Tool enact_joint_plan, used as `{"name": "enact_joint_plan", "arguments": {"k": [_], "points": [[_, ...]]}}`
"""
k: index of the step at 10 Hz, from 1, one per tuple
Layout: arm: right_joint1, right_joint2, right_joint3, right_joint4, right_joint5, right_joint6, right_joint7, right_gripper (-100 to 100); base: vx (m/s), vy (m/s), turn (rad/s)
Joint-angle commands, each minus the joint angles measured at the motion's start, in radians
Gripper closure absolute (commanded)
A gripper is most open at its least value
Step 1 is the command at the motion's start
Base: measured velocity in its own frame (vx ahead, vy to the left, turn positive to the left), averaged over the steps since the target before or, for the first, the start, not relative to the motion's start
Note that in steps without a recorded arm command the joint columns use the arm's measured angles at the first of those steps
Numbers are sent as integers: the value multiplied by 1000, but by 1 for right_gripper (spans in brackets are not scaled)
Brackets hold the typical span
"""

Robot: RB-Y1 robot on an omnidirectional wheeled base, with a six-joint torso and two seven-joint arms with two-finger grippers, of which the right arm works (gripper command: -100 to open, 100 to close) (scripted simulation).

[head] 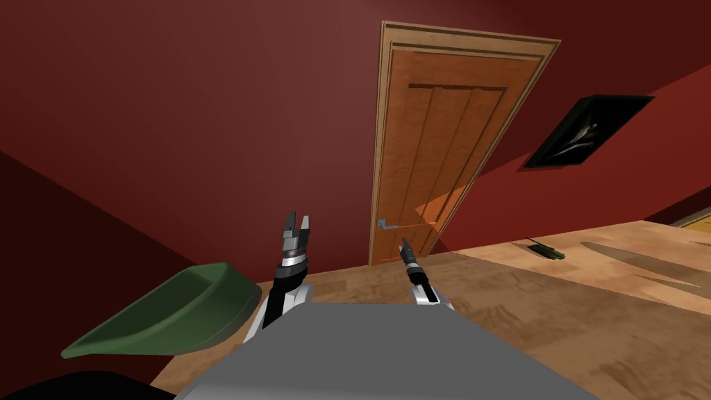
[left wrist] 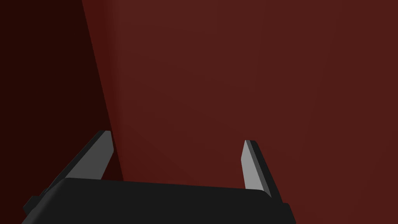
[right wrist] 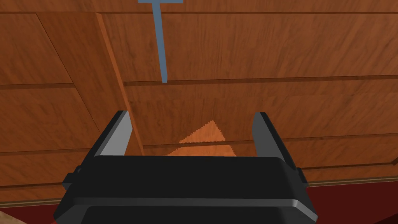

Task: Pull the door open

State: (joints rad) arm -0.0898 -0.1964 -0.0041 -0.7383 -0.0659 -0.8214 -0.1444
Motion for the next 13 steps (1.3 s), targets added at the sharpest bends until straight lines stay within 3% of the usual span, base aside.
{"name": "enact_joint_plan", "arguments": {"k": [1,7,8,10,13], "points": [[-11,-4,1,35,1,-8,-7,-100,8,-66,211],[-65,-17,2,178,2,-37,-28,-100,2,-68,214],[-65,-17,2,175,2,-39,-27,-100,0,-41,46],[-50,-39,-8,188,-6,-60,-46,-100,148,37,112],[-15,-84,-29,208,-23,-99,-82,-100,212,82,148]]}}
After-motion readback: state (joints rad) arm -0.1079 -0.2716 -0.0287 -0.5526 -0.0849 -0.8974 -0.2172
